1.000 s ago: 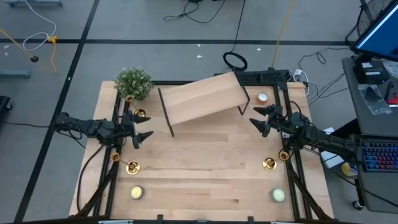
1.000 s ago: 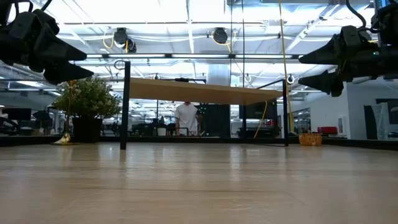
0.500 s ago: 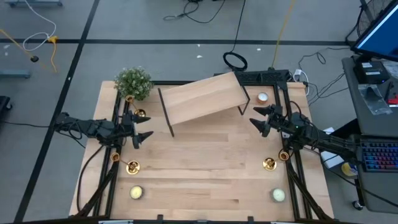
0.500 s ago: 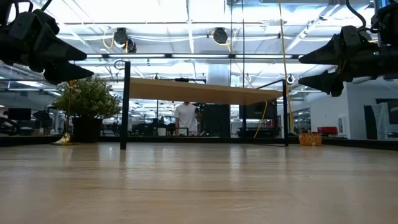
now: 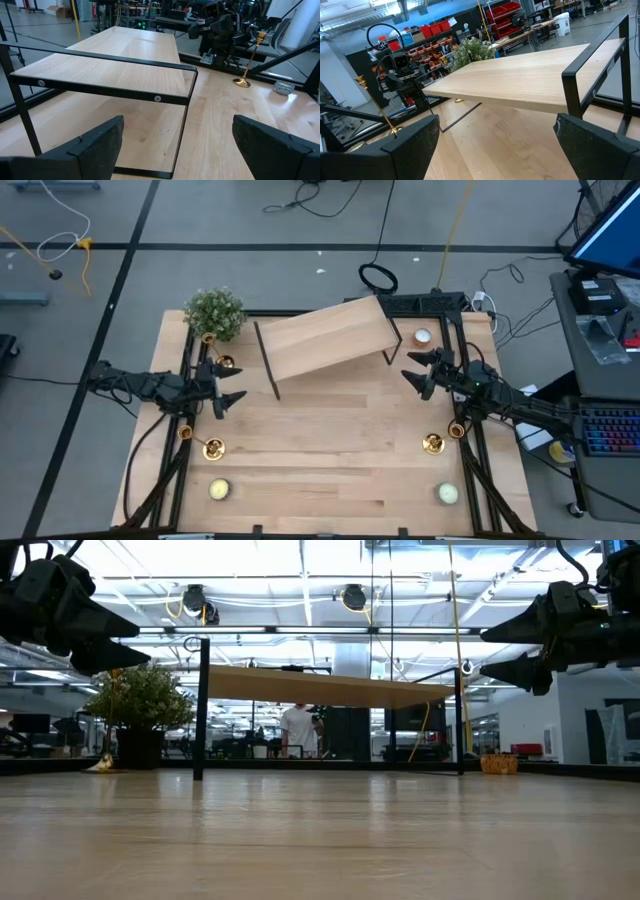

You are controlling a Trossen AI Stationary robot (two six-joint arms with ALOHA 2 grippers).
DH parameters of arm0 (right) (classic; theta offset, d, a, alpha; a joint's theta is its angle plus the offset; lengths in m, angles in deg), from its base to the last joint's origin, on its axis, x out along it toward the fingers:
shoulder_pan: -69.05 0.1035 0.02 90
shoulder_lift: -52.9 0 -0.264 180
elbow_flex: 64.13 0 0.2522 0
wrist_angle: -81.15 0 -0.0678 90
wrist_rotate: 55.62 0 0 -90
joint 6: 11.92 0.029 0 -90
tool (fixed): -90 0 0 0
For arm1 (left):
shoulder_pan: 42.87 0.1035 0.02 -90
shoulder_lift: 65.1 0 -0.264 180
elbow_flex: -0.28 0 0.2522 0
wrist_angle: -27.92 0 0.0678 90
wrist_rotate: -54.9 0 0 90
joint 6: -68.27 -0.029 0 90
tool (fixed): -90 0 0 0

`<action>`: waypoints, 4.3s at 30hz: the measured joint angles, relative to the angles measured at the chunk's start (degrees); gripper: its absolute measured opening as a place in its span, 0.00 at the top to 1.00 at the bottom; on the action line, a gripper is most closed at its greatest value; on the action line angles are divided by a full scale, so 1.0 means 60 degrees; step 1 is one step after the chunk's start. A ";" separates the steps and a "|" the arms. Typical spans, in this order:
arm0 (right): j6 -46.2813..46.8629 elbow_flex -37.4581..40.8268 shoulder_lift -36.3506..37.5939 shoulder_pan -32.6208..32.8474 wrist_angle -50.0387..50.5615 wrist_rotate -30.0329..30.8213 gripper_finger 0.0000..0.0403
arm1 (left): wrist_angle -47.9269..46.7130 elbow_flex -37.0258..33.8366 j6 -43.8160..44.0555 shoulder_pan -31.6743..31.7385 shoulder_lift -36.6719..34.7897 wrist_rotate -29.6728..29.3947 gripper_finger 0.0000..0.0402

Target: Pick & Place candle stick holders

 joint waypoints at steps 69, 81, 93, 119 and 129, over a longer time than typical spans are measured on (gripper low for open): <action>0.1461 0.0004 -0.0003 -0.0003 -0.4105 0.0040 0.06 | -0.4993 0.8133 0.4373 0.0003 0.6140 -0.1667 0.09; 0.1464 0.0004 -0.0003 -0.0001 -0.4102 0.0040 0.06 | -0.6870 0.8965 0.5706 0.0342 0.6567 -0.1338 0.09; 0.1464 0.0004 -0.0003 0.0000 -0.4103 0.0040 0.06 | -0.6969 0.8965 0.6948 0.0767 0.6905 -0.1193 0.09; 0.1464 0.0004 -0.0003 0.0000 -0.4105 0.0076 0.06 | -1.1352 0.9661 0.9450 0.4476 0.9208 0.0003 0.09; 0.1464 0.0004 -0.0003 -0.0001 -0.4106 0.0080 0.06 | -1.1441 0.9661 0.8820 0.5394 0.9677 -0.0106 0.09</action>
